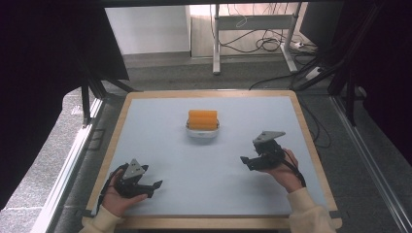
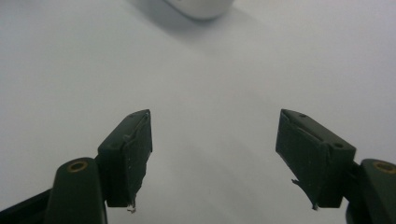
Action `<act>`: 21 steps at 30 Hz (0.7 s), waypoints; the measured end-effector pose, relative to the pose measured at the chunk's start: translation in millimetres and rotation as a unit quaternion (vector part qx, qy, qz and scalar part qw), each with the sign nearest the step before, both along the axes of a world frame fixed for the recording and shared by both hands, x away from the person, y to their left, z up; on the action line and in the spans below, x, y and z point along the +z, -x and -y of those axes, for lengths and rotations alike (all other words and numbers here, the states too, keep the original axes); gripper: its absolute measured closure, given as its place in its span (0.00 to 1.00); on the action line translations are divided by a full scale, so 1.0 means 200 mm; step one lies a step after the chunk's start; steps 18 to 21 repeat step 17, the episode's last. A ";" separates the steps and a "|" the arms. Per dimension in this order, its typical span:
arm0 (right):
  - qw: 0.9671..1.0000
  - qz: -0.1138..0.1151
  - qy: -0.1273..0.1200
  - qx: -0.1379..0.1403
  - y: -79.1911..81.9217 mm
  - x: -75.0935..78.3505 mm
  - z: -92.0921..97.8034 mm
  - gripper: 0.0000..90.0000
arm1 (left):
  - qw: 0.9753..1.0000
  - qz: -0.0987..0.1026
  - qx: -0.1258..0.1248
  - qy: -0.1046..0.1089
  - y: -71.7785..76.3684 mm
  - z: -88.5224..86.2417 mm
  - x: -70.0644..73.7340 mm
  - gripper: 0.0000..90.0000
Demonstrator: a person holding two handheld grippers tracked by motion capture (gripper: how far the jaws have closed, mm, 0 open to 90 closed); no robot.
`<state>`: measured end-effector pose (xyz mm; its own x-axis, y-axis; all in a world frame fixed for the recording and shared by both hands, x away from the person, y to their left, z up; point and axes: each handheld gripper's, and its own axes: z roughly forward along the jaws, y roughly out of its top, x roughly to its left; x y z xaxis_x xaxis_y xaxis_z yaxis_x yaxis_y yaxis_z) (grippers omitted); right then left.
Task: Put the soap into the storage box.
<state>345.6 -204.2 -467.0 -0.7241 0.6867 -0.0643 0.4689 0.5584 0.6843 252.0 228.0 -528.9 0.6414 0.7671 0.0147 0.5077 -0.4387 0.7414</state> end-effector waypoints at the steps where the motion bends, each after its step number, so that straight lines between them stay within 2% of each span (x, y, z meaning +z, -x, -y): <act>1: 1.000 -0.001 -0.002 -0.003 0.01 -0.02 0.02 0.30 | 1.000 0.000 0.000 0.000 0.00 0.00 0.00 0.23; 5: 1.000 -0.005 -0.002 -0.016 0.06 -0.09 0.05 0.31 | 1.000 0.000 0.001 0.000 0.01 0.01 0.00 0.23; 7: 1.000 -0.007 -0.005 -0.017 0.07 -0.10 0.06 0.31 | 1.000 0.002 0.001 0.000 0.01 0.01 0.00 0.23; 17: 0.999 0.022 -0.023 -0.016 0.08 -0.07 0.08 0.30 | 1.000 0.000 0.004 0.001 0.00 -0.01 0.00 0.23; 21: 0.999 0.022 -0.023 -0.016 0.08 -0.07 0.08 0.30 | 1.000 0.000 0.004 0.001 0.00 -0.01 0.00 0.23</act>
